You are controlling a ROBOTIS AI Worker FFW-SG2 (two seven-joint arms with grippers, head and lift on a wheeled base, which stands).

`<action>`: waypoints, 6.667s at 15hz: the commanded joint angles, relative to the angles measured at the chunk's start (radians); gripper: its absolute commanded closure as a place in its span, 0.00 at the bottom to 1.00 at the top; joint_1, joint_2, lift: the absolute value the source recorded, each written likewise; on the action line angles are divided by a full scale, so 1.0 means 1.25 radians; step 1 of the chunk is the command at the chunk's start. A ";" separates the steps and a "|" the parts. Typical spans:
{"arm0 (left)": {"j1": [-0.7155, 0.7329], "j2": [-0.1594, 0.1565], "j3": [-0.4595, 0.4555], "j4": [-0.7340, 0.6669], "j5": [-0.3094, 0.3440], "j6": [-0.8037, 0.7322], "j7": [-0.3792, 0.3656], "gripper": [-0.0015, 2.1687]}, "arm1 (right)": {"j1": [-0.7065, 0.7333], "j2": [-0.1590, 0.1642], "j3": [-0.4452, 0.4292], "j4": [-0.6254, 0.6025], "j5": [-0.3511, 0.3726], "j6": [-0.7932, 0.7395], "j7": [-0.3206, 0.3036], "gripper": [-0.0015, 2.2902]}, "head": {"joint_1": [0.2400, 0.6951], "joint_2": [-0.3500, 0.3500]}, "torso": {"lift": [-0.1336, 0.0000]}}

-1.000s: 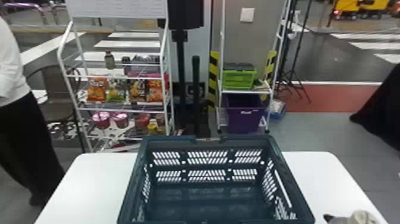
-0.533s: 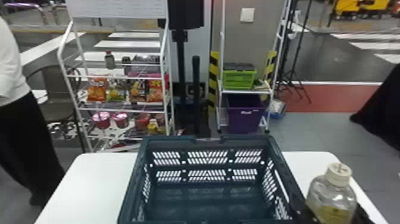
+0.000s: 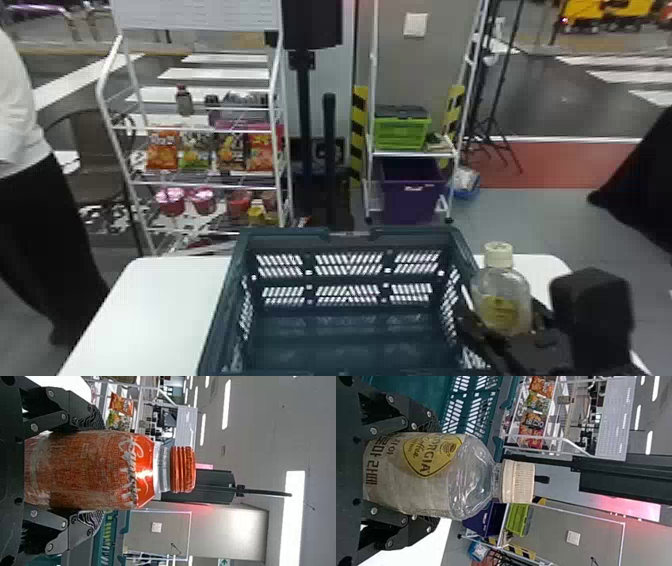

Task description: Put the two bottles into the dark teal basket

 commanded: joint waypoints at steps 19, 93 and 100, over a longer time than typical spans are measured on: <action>-0.012 -0.030 0.019 0.015 0.015 -0.007 0.005 0.99 | -0.448 0.001 0.168 0.497 0.053 0.285 0.000 0.78 | 0.57 0.50 | 1.00; -1.053 -0.004 -0.332 -0.119 0.074 1.876 -0.368 0.99 | 0.515 -0.025 -0.187 0.484 -0.480 -1.460 -0.129 0.04 | 0.57 0.50 | 1.00; -1.190 -0.124 -0.394 0.118 0.043 1.918 -0.503 0.99 | 0.532 -0.013 -0.194 0.533 -0.514 -1.578 -0.125 0.04 | 0.57 0.50 | 1.00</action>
